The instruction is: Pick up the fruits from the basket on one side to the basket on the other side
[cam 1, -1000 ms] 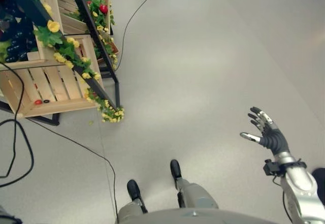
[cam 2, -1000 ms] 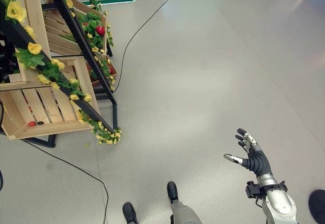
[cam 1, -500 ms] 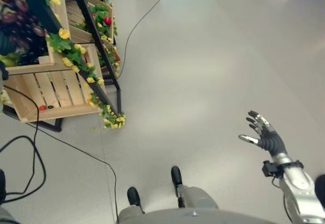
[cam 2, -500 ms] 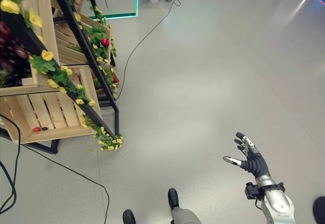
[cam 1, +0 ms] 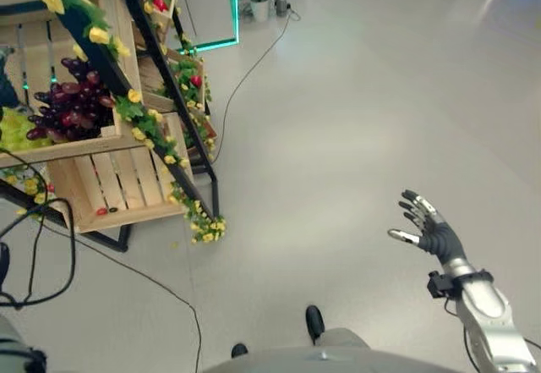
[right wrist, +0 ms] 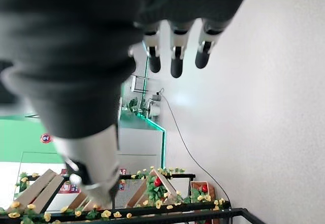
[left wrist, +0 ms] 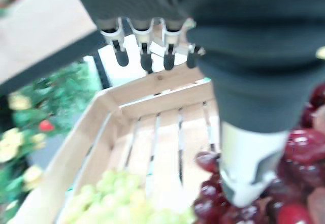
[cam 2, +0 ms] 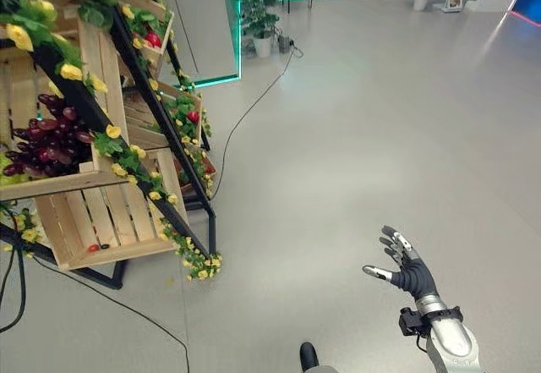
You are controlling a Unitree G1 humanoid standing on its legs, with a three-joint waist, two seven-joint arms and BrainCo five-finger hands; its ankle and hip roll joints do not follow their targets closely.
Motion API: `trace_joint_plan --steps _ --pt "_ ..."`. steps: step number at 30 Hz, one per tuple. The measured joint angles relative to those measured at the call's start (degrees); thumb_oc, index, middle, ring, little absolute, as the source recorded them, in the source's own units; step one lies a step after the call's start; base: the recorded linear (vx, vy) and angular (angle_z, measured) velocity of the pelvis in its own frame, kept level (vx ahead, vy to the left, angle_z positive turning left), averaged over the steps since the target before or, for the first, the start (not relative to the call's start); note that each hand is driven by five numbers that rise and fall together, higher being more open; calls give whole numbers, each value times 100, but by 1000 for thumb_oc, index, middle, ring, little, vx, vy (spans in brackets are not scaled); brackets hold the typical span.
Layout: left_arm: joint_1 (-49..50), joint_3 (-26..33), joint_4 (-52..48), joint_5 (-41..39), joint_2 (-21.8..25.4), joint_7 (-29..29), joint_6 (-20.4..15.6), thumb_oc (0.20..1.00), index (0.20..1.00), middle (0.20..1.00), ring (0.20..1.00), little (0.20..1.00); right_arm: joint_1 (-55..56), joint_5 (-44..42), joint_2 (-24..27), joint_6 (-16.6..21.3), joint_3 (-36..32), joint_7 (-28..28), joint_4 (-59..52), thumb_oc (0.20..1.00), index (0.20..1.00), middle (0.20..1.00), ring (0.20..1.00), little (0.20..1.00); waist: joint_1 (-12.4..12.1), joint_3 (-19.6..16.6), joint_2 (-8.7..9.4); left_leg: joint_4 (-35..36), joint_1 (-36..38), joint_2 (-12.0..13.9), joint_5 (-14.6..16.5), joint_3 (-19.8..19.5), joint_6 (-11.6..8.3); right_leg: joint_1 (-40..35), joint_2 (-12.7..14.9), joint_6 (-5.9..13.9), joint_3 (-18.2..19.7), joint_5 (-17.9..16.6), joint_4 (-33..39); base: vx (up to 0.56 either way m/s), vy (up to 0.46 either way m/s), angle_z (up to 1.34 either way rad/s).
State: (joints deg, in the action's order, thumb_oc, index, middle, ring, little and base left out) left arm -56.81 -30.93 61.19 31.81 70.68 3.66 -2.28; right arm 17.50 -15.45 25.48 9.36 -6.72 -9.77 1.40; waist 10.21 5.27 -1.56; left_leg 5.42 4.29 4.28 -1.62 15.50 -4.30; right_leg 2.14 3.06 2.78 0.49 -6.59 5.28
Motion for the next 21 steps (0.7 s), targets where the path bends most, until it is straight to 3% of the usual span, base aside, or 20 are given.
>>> trace_joint_plan --steps 5,10,14,18,20,21 --pt "1 2 -14 -9 -6 9 -31 1000 1000 1000 1000 1000 60 -1 2 47 87 34 92 1000 1000 1000 1000 1000 -13 -311 18 0 -7 -13 -7 -127 10 -45 21 -7 -108 5 1 -1 1 10" --pt "87 136 -130 -62 -10 122 -37 1000 1000 1000 1000 1000 77 -1 -1 48 88 39 153 1000 1000 1000 1000 1000 -37 -386 47 -1 1 -20 -19 -173 24 -88 38 -18 -164 0 -1 -5 5 8" --pt "673 901 -593 -518 -60 368 -81 1000 1000 1000 1000 1000 67 -1 -3 54 86 103 164 1000 1000 1000 1000 1000 -106 -402 48 0 2 -33 -24 -295 32 -142 55 -19 -258 1 -3 -17 -2 11" --pt "2148 2875 -1843 -1642 -606 744 -159 1000 1000 1000 1000 1000 51 0 -5 77 58 248 240 1000 1000 1000 1000 1000 -157 -446 31 -2 13 -43 -26 -345 34 -183 71 -11 -315 25 -3 -23 -5 10" --pt "3118 3712 -2877 -2406 -1201 861 -264 1000 1000 1000 1000 1000 35 6 -14 88 40 339 281 1000 1000 1000 1000 1000 -224 -495 58 -5 6 -55 -26 -418 38 -205 79 -3 -375 46 -4 -20 -3 14" --pt "3842 4277 -3644 -2822 -1714 940 -413 1000 1000 1000 1000 1000 19 18 -33 98 -5 410 287 1000 1000 1000 1000 1000 -313 -508 59 -2 -2 -62 -23 -467 43 -218 92 10 -410 62 -3 -21 -5 9"
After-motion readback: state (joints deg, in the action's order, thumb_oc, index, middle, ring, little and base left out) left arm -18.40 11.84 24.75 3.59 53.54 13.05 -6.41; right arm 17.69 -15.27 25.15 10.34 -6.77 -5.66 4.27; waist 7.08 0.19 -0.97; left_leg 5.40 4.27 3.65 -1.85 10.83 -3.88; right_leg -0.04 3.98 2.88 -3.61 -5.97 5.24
